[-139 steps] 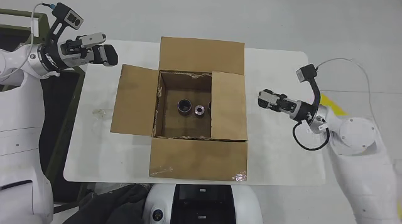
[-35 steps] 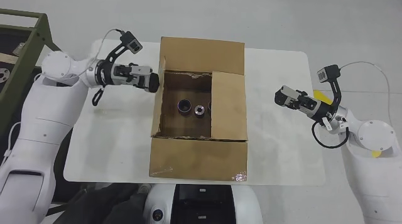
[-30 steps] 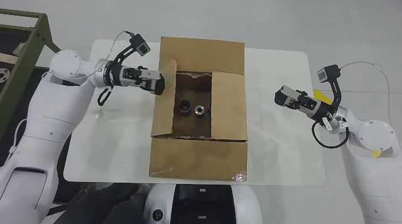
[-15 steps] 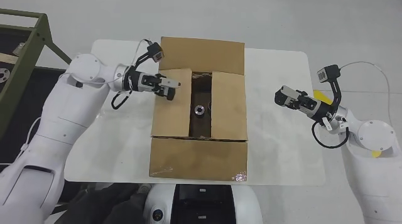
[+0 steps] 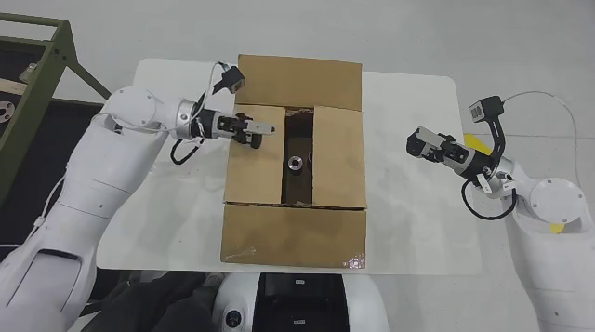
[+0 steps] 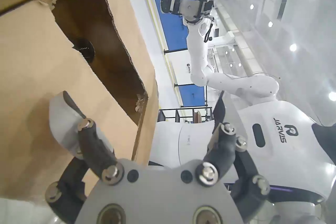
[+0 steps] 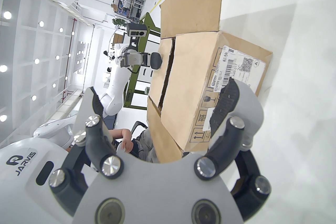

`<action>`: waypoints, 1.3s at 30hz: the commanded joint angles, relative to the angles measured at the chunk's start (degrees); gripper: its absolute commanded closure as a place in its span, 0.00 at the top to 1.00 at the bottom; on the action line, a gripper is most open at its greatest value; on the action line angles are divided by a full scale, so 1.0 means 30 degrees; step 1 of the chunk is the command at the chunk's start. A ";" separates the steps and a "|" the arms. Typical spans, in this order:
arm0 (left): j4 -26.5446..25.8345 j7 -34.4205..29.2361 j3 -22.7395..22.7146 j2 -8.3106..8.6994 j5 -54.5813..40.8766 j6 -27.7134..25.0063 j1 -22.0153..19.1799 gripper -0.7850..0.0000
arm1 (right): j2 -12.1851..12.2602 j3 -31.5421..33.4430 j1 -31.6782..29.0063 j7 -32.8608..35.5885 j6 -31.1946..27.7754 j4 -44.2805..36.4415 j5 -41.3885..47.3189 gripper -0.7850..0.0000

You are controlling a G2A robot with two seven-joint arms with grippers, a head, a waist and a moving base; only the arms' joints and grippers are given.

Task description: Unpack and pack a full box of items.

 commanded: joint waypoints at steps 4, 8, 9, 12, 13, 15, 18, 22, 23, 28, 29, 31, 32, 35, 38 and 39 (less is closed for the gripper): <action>-0.0290 -0.0154 -0.0842 0.0119 -0.1010 -0.0007 0.0237 1.00 | 0.0000 0.0000 0.0000 0.0000 0.0000 0.0000 0.0000 1.00; -0.0289 -0.0485 -0.1881 0.0302 -0.1898 -0.0100 0.0510 1.00 | 0.0000 0.0000 0.0000 0.0000 0.0000 0.0000 0.0000 1.00; -0.0207 -0.0611 -0.2200 0.0363 -0.2117 -0.0110 0.0581 1.00 | 0.0000 0.0000 0.0000 0.0000 0.0000 0.0000 0.0000 1.00; 0.0059 -0.0985 -0.3111 0.0536 -0.2731 -0.0167 0.0825 1.00 | 0.0000 0.0000 0.0000 0.0000 0.0000 0.0000 0.0000 1.00; 0.0175 -0.1092 -0.3420 0.0593 -0.2912 -0.0195 0.0888 1.00 | 0.0000 0.0000 0.0000 0.0000 0.0000 0.0000 0.0000 1.00; 0.0481 -0.1284 -0.4056 0.0707 -0.3284 -0.0226 0.0993 1.00 | 0.0000 0.0000 0.0000 0.0000 0.0000 0.0000 0.0000 1.00; 0.0980 -0.1523 -0.4943 0.0873 -0.3561 -0.0332 0.1092 1.00 | 0.0000 0.0000 0.0000 0.0000 0.0000 0.0000 0.0000 1.00; 0.1910 -0.1628 -0.6066 0.1074 -0.3887 -0.0376 0.1061 1.00 | 0.0000 0.0000 0.0000 0.0000 0.0000 0.0000 0.0000 1.00; 0.2114 -0.1686 -0.6288 0.1121 -0.3850 -0.0424 0.1009 1.00 | 0.0000 0.0000 0.0000 0.0000 0.0000 0.0000 0.0000 1.00; 0.3016 -0.1973 -0.7099 0.1295 -0.3768 -0.0548 0.0738 1.00 | 0.0000 0.0000 0.0000 0.0000 0.0000 0.0000 0.0000 1.00; 0.3177 -0.2059 -0.7235 0.1329 -0.3733 -0.0576 0.0694 1.00 | 0.0000 0.0000 0.0000 0.0000 0.0000 0.0000 0.0000 1.00; 0.3459 -0.2227 -0.7471 0.1393 -0.3619 -0.0696 0.0642 1.00 | 0.0000 0.0000 0.0000 0.0000 0.0000 0.0000 0.0000 1.00; 0.3601 -0.2303 -0.7571 0.1423 -0.3578 -0.0702 0.0615 1.00 | 0.0000 0.0000 0.0000 0.0000 0.0000 0.0000 0.0000 1.00; 0.3948 -0.2517 -0.7799 0.1504 -0.3337 -0.0800 0.0492 1.00 | 0.0000 0.0000 0.0000 0.0000 0.0000 0.0000 0.0000 1.00; 0.4254 -0.2659 -0.7904 0.1560 -0.3079 -0.0862 0.0291 1.00 | 0.0000 0.0000 0.0000 0.0000 0.0000 0.0000 0.0000 1.00; 0.4359 -0.2648 -0.7915 0.1569 -0.3027 -0.0884 0.0221 1.00 | 0.0000 0.0000 0.0000 0.0000 0.0000 0.0000 0.0000 1.00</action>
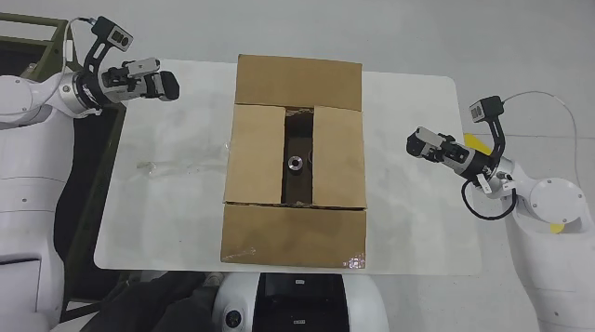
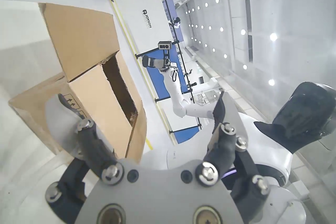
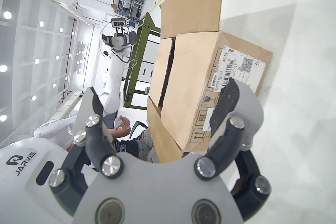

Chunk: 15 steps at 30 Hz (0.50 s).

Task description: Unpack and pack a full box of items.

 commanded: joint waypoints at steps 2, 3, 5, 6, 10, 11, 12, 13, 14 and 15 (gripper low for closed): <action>0.0221 -0.0039 0.0020 0.0023 0.0231 -0.0077 -0.0213 1.00 | 0.0000 0.0000 0.0000 0.0000 0.0000 0.0000 0.0000 1.00; 0.0275 -0.0073 0.0049 0.0027 0.0290 -0.0079 -0.0287 1.00 | 0.0000 0.0000 0.0000 0.0000 0.0000 0.0000 0.0000 1.00; 0.0287 -0.0135 0.0079 0.0029 0.0338 -0.0086 -0.0341 1.00 | 0.0000 0.0000 0.0000 0.0000 0.0000 0.0000 0.0000 1.00; 0.0287 -0.0135 0.0079 0.0029 0.0338 -0.0086 -0.0341 1.00 | 0.0000 0.0000 0.0000 0.0000 0.0000 0.0000 0.0000 1.00; 0.0287 -0.0135 0.0079 0.0029 0.0338 -0.0086 -0.0341 1.00 | 0.0000 0.0000 0.0000 0.0000 0.0000 0.0000 0.0000 1.00; 0.0287 -0.0135 0.0079 0.0029 0.0338 -0.0086 -0.0341 1.00 | 0.0000 0.0000 0.0000 0.0000 0.0000 0.0000 0.0000 1.00; 0.0287 -0.0135 0.0079 0.0029 0.0338 -0.0086 -0.0341 1.00 | 0.0000 0.0000 0.0000 0.0000 0.0000 0.0000 0.0000 1.00; 0.0287 -0.0135 0.0079 0.0029 0.0338 -0.0086 -0.0341 1.00 | 0.0000 0.0000 0.0000 0.0000 0.0000 0.0000 0.0000 1.00; 0.0287 -0.0135 0.0079 0.0029 0.0338 -0.0086 -0.0341 1.00 | 0.0000 0.0000 0.0000 0.0000 0.0000 0.0000 0.0000 1.00; 0.0287 -0.0135 0.0079 0.0029 0.0338 -0.0086 -0.0341 1.00 | 0.0000 0.0000 0.0000 0.0000 0.0000 0.0000 0.0000 1.00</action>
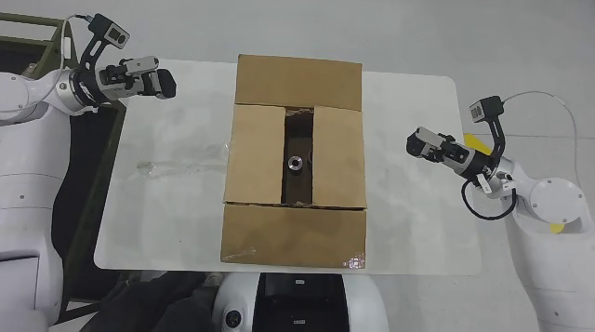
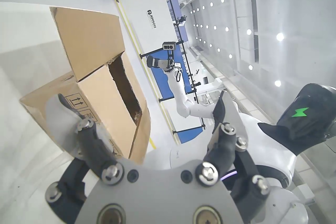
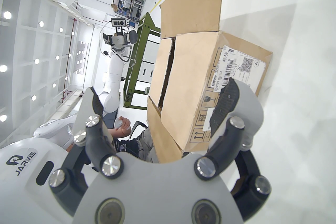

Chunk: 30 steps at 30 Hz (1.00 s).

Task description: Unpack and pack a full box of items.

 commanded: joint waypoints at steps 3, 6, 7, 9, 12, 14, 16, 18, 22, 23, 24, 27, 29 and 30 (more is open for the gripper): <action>0.0000 0.0000 0.0000 0.0000 0.0000 0.0000 0.0000 1.00 | 0.0000 0.0000 0.0000 0.0000 0.0000 0.0000 0.0000 1.00; 0.0000 0.0000 0.0000 0.0000 0.0000 0.0000 0.0000 1.00 | 0.0000 0.0000 0.0000 0.0000 0.0000 0.0000 0.0000 1.00; 0.0000 0.0000 0.0000 0.0000 0.0000 0.0000 0.0000 1.00 | 0.0000 0.0000 0.0000 0.0000 0.0000 0.0000 0.0000 1.00; 0.0000 0.0000 0.0000 0.0000 0.0000 0.0000 0.0000 1.00 | -0.0021 -0.0077 -0.0105 -0.0250 0.0328 -0.0022 0.0300 1.00; 0.0000 0.0000 0.0000 0.0000 0.0000 0.0000 0.0000 1.00 | 0.0036 0.0007 -0.0275 -0.0471 0.1032 -0.0252 0.0024 1.00; 0.0000 0.0000 0.0000 0.0000 0.0000 0.0000 0.0000 1.00 | 0.0084 0.0035 -0.0599 -0.0436 0.1284 -0.0431 -0.0296 1.00; 0.0000 0.0000 0.0000 0.0000 0.0000 0.0000 0.0000 1.00 | 0.0136 0.0056 -0.1067 -0.0245 0.1521 -0.0746 -0.0553 1.00; 0.0000 0.0000 0.0000 0.0000 0.0000 0.0000 0.0000 1.00 | 0.0187 0.0093 -0.1584 -0.0053 0.1744 -0.1090 -0.0742 1.00; 0.0000 0.0000 0.0000 0.0000 0.0000 0.0000 0.0000 1.00 | 0.0262 0.0016 -0.2527 0.0656 0.2142 -0.1647 -0.0478 1.00; 0.0000 0.0000 0.0000 0.0000 0.0000 0.0000 0.0000 1.00 | 0.0280 -0.0007 -0.2718 0.0736 0.2165 -0.1742 -0.0533 1.00; 0.0000 0.0000 0.0000 0.0000 0.0000 0.0000 0.0000 1.00 | 0.0292 -0.0049 -0.2902 0.0746 0.2194 -0.1829 -0.0595 1.00; 0.0000 0.0000 0.0000 0.0000 0.0000 0.0000 0.0000 1.00 | 0.0331 -0.0152 -0.3420 0.0698 0.2368 -0.2100 -0.0822 1.00; 0.0000 0.0000 0.0000 0.0000 0.0000 0.0000 0.0000 1.00 | 0.0351 -0.0183 -0.3918 0.0587 0.2503 -0.2480 -0.0847 1.00; 0.0000 0.0000 0.0000 0.0000 0.0000 0.0000 0.0000 1.00 | 0.0358 -0.0183 -0.4200 0.0602 0.2570 -0.2687 -0.0681 1.00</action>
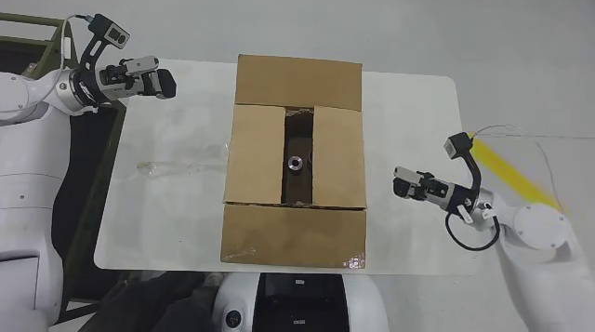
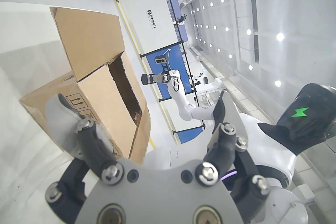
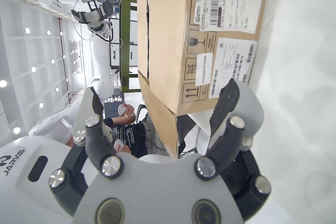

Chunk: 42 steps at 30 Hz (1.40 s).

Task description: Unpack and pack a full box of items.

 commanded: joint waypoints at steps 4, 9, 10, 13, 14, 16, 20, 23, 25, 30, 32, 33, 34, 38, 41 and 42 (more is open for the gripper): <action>0.0000 0.0000 0.0000 0.0000 0.0000 0.0000 0.0000 1.00 | 0.0043 -0.0137 -0.1347 -0.0284 0.0135 -0.0846 -0.0200 1.00; 0.0000 0.0000 0.0000 0.0000 0.0000 0.0000 0.0000 1.00 | 0.0049 -0.0824 -0.2022 -0.0301 0.0316 -0.1108 -0.0346 1.00; 0.0000 0.0000 0.0000 0.0000 0.0000 0.0000 0.0000 1.00 | 0.0053 -0.0954 -0.2109 -0.0297 0.0318 -0.1162 -0.0429 1.00; 0.0000 0.0000 0.0000 0.0000 0.0000 0.0000 0.0000 1.00 | 0.0072 -0.1235 -0.2360 -0.0240 0.0262 -0.1345 -0.0501 1.00; 0.0000 0.0000 0.0000 0.0000 0.0000 0.0000 0.0000 1.00 | 0.0079 -0.1308 -0.2441 -0.0223 0.0258 -0.1391 -0.0506 1.00; 0.0000 0.0000 0.0000 0.0000 0.0000 0.0000 0.0000 1.00 | 0.0096 -0.1468 -0.2566 -0.0159 0.0232 -0.1470 -0.0542 1.00; 0.0000 0.0000 0.0000 0.0000 0.0000 0.0000 0.0000 1.00 | 0.0105 -0.2010 -0.2644 0.0116 0.0247 -0.1507 -0.0376 1.00; 0.0000 0.0000 0.0000 0.0000 0.0000 0.0000 0.0000 1.00 | 0.0109 -0.2473 -0.2425 0.0732 0.0302 -0.1410 0.0141 1.00; 0.0000 0.0000 0.0000 0.0000 0.0000 0.0000 0.0000 1.00 | 0.0118 -0.2672 -0.2251 0.1030 0.0257 -0.1292 0.0419 1.00; 0.0000 0.0000 0.0000 0.0000 0.0000 0.0000 0.0000 1.00 | 0.0153 -0.3190 -0.1915 0.2071 0.0156 -0.1219 0.1206 1.00; 0.0000 0.0000 0.0000 0.0000 0.0000 0.0000 0.0000 1.00 | 0.0175 -0.3283 -0.1795 0.2395 0.0103 -0.1234 0.1509 1.00; 0.0000 0.0000 0.0000 0.0000 0.0000 0.0000 0.0000 1.00 | 0.0187 -0.3305 -0.1755 0.2478 0.0065 -0.1252 0.1611 1.00; 0.0000 0.0000 0.0000 0.0000 0.0000 0.0000 0.0000 1.00 | 0.0201 -0.3337 -0.1726 0.2603 0.0058 -0.1264 0.1712 1.00; 0.0000 0.0000 0.0000 0.0000 0.0000 0.0000 0.0000 1.00 | 0.0273 -0.3311 -0.1493 0.3373 0.0234 -0.1181 0.2510 1.00; 0.0000 0.0000 0.0000 0.0000 0.0000 0.0000 0.0000 1.00 | 0.0319 -0.3221 -0.1468 0.3311 0.0174 -0.1258 0.2623 1.00; 0.0000 0.0000 0.0000 0.0000 0.0000 0.0000 0.0000 1.00 | 0.0332 -0.3189 -0.1463 0.3278 0.0142 -0.1288 0.2684 1.00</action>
